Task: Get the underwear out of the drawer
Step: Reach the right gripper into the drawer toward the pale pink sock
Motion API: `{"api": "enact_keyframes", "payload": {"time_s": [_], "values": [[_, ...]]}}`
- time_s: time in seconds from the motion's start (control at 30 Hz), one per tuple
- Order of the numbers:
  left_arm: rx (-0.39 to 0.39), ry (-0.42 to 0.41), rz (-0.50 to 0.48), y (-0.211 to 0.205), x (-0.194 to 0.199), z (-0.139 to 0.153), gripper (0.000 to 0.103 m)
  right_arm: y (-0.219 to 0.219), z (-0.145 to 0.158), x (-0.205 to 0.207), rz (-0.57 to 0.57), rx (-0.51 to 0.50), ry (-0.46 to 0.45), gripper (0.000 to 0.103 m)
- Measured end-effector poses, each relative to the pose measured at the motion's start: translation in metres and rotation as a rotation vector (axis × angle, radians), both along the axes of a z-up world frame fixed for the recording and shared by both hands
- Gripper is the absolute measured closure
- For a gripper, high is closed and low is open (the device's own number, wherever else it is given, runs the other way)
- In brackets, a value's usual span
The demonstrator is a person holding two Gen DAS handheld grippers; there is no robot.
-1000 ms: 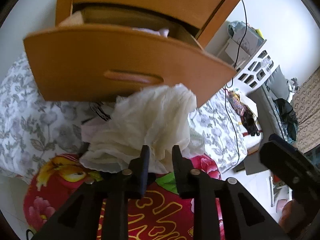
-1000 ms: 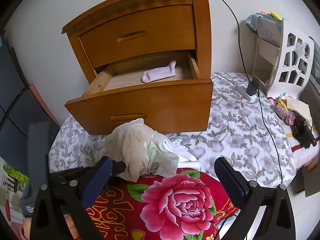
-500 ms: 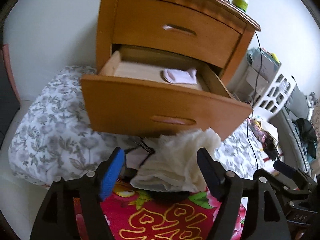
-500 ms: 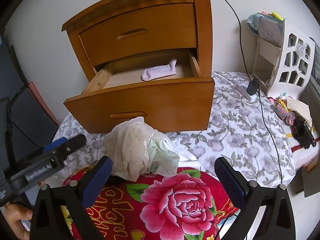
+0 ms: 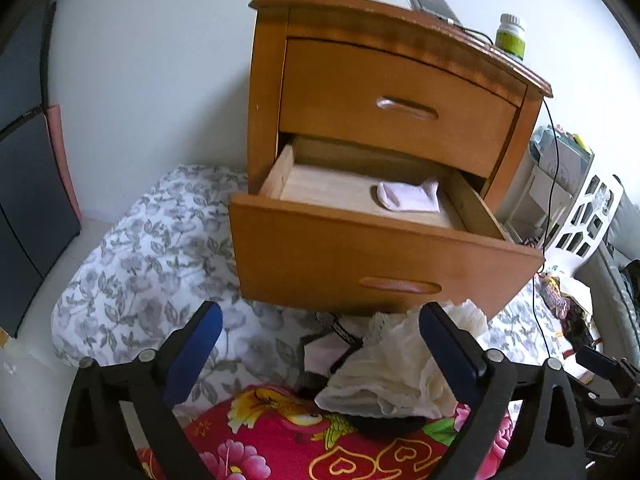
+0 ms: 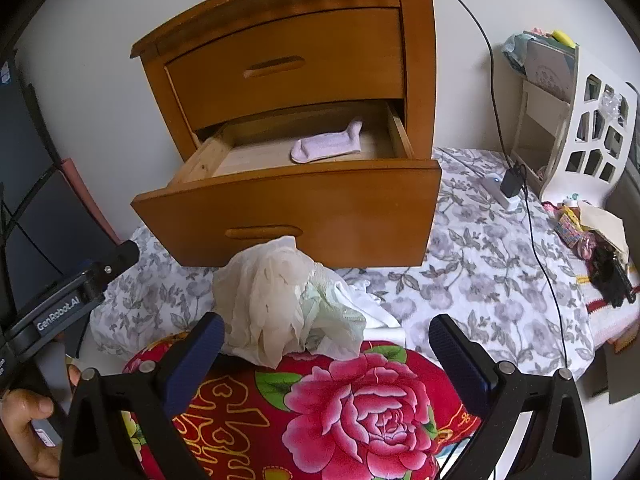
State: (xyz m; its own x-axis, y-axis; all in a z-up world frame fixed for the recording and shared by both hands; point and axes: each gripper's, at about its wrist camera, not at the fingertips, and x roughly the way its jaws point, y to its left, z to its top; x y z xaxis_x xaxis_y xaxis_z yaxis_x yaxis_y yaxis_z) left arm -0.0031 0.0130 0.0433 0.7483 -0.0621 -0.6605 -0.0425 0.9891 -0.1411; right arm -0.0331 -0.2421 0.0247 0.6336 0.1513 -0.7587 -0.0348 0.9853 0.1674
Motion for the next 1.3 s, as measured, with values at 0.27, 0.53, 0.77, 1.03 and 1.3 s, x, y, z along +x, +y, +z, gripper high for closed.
{"api": "enact_keyframes", "payload": {"time_s": [0.27,0.53,0.77,1.03,1.3], "values": [[-0.011,-0.046,-0.007,0.003,0.002,0.003,0.003,-0.004,0.007,0.017,0.019,0.029,-0.028,0.000],[0.012,-0.022,-0.047,0.000,0.011,0.017,0.003,-0.004,0.026,0.045,0.068,0.000,-0.027,0.000],[0.027,-0.057,-0.076,-0.007,0.014,0.033,0.003,0.000,0.065,0.080,0.134,-0.101,-0.066,0.000],[0.010,-0.030,-0.111,-0.011,0.025,0.022,0.003,0.010,0.093,0.148,0.237,-0.208,-0.076,0.000],[-0.034,0.001,-0.141,-0.007,0.039,0.008,0.003,0.037,0.068,0.211,0.357,-0.399,-0.014,0.000]]}}
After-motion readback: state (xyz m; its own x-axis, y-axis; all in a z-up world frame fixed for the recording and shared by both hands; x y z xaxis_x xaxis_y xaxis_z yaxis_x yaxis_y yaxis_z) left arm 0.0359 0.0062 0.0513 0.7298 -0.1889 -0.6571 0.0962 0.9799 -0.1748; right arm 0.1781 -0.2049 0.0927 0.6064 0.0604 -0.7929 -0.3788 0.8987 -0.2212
